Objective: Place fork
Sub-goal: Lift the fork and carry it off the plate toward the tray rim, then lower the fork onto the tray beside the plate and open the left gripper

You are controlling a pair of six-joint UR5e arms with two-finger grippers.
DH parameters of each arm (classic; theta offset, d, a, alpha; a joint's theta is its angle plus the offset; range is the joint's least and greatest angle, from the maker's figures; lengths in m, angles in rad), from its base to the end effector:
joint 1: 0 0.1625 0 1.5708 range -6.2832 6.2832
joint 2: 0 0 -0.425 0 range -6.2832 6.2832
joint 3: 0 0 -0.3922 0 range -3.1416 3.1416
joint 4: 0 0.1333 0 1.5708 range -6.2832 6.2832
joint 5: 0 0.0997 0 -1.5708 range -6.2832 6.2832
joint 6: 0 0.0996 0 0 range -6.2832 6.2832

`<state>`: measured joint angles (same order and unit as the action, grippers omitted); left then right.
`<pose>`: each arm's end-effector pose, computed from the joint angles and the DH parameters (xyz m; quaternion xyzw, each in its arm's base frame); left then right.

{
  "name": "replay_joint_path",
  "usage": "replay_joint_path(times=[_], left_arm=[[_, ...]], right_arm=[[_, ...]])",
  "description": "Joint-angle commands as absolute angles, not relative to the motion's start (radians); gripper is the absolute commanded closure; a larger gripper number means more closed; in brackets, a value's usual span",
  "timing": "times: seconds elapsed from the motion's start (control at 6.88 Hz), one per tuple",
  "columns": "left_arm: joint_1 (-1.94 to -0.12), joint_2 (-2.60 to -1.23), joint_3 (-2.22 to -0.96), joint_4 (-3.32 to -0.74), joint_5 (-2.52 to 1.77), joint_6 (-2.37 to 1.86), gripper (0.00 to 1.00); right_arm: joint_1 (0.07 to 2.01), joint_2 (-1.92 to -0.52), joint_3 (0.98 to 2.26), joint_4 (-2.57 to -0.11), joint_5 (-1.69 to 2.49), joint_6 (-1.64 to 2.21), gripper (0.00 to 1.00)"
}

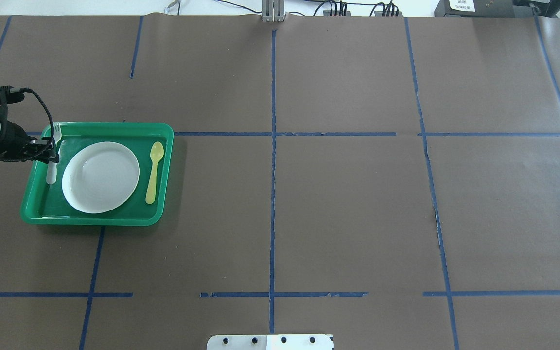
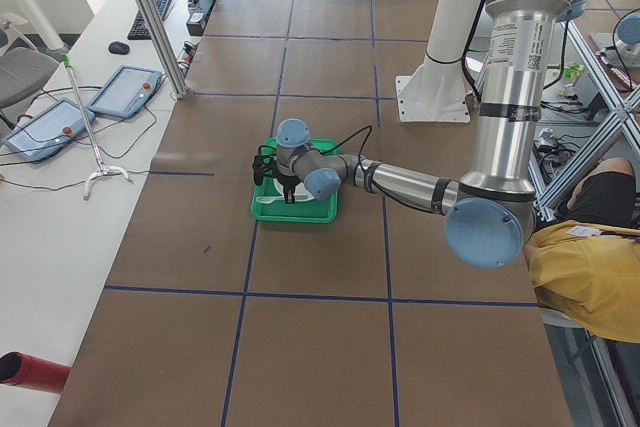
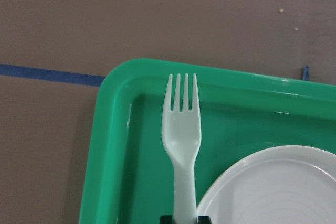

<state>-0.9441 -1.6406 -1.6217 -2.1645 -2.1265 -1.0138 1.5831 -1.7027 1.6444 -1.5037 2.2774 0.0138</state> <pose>0.2570 -0.4926 0.5378 0.0414 0.4212 -0.0792 0.9026 0.0740 -0.4351 0.6815 0.0039 -0.3460 0.0107 0.9382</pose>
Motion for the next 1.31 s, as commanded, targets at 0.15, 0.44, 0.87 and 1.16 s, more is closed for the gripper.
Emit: replay_joint_path(times=[0.15, 0.44, 0.87, 1.16], left_arm=[[-0.94, -1.594, -1.598, -2.279, -2.126, -0.985, 1.0], [-0.936, -1.595, -1.604, -2.276, -2.125, -0.983, 1.0], [-0.899, -1.594, -1.606, -2.276, -2.125, -0.982, 1.0], [-0.896, -1.588, -1.603, -2.275, -2.125, -0.98, 0.6]], right_arm=[[1.583, -1.703, 1.644, -1.503, 2.276, 0.014, 0.0], [1.583, -1.703, 1.644, -1.505, 2.276, 0.014, 0.0], [1.583, -1.703, 1.644, -1.505, 2.276, 0.014, 0.0], [1.583, -1.703, 1.644, -1.505, 2.278, 0.012, 0.0]])
